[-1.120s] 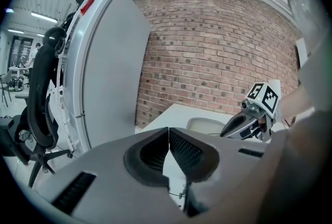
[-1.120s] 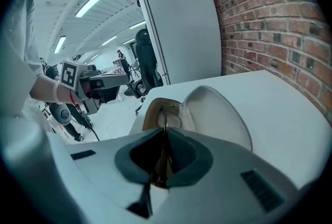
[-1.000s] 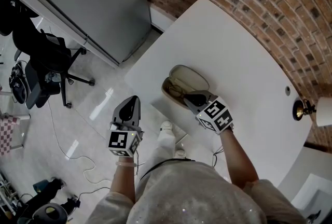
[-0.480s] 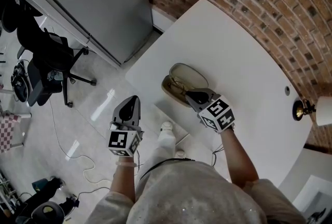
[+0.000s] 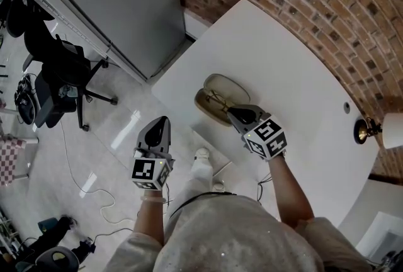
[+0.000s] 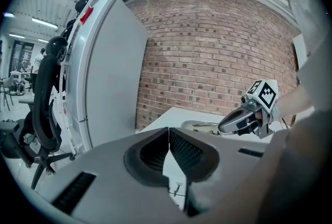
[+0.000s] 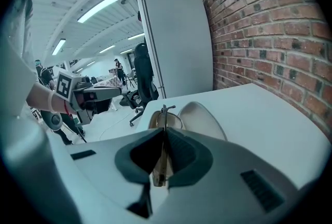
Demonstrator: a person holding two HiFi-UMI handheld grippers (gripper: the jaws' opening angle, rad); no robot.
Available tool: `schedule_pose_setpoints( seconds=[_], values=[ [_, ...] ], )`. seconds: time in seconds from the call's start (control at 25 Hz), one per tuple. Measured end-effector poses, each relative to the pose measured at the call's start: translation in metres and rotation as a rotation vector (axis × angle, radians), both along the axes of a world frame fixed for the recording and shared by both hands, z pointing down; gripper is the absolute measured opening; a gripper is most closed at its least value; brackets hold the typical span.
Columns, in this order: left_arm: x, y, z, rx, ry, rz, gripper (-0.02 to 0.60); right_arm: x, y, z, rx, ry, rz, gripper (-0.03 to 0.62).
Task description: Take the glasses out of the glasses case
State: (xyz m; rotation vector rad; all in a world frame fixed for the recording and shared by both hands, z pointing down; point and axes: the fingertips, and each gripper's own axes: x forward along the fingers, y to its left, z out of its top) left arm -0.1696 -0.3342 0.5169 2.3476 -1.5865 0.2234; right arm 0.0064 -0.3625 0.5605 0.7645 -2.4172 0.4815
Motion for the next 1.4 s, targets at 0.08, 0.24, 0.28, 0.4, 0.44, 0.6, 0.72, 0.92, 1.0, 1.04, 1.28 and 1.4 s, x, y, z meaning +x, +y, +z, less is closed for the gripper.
schedule_pose_setpoints(
  seconds=[0.08, 0.24, 0.28, 0.4, 0.44, 0.6, 0.72, 0.92, 1.0, 1.04, 1.28, 1.4],
  values=[
    [0.001, 0.002, -0.003, 0.006, 0.001, 0.001, 0.006, 0.002, 0.002, -0.003, 0.008, -0.007, 0.010, 0.026],
    [0.004, 0.007, -0.007, 0.016, -0.003, 0.007, 0.006, 0.007, 0.004, -0.011, 0.023, -0.026, 0.031, 0.026],
    [0.006, 0.008, -0.008, 0.019, -0.003, 0.009, 0.006, 0.008, 0.005, -0.013, 0.026, -0.031, 0.036, 0.026],
    [0.009, 0.011, -0.013, 0.027, -0.004, 0.012, 0.006, 0.012, 0.006, -0.019, 0.038, -0.044, 0.052, 0.026],
    [0.010, 0.012, -0.014, 0.030, -0.004, 0.012, 0.006, 0.013, 0.006, -0.021, 0.042, -0.049, 0.057, 0.026],
    [0.009, 0.018, -0.018, 0.041, -0.008, 0.012, 0.006, 0.015, 0.010, -0.028, 0.060, -0.064, 0.073, 0.026],
    [0.009, 0.023, -0.022, 0.062, -0.020, 0.018, 0.006, 0.018, 0.015, -0.033, 0.068, -0.079, 0.089, 0.026],
    [0.012, 0.029, -0.028, 0.081, -0.024, 0.020, 0.006, 0.025, 0.020, -0.041, 0.089, -0.109, 0.117, 0.026],
    [0.012, 0.034, -0.030, 0.084, -0.026, 0.021, 0.006, 0.026, 0.023, -0.044, 0.096, -0.118, 0.126, 0.025],
    [0.012, 0.036, -0.031, 0.086, -0.027, 0.021, 0.006, 0.027, 0.025, -0.045, 0.100, -0.122, 0.129, 0.026],
    [0.015, 0.046, -0.038, 0.100, -0.031, 0.019, 0.006, 0.034, 0.037, -0.054, 0.123, -0.140, 0.146, 0.026],
    [0.016, 0.051, -0.040, 0.107, -0.034, 0.021, 0.006, 0.038, 0.043, -0.056, 0.133, -0.151, 0.159, 0.026]
  ],
)
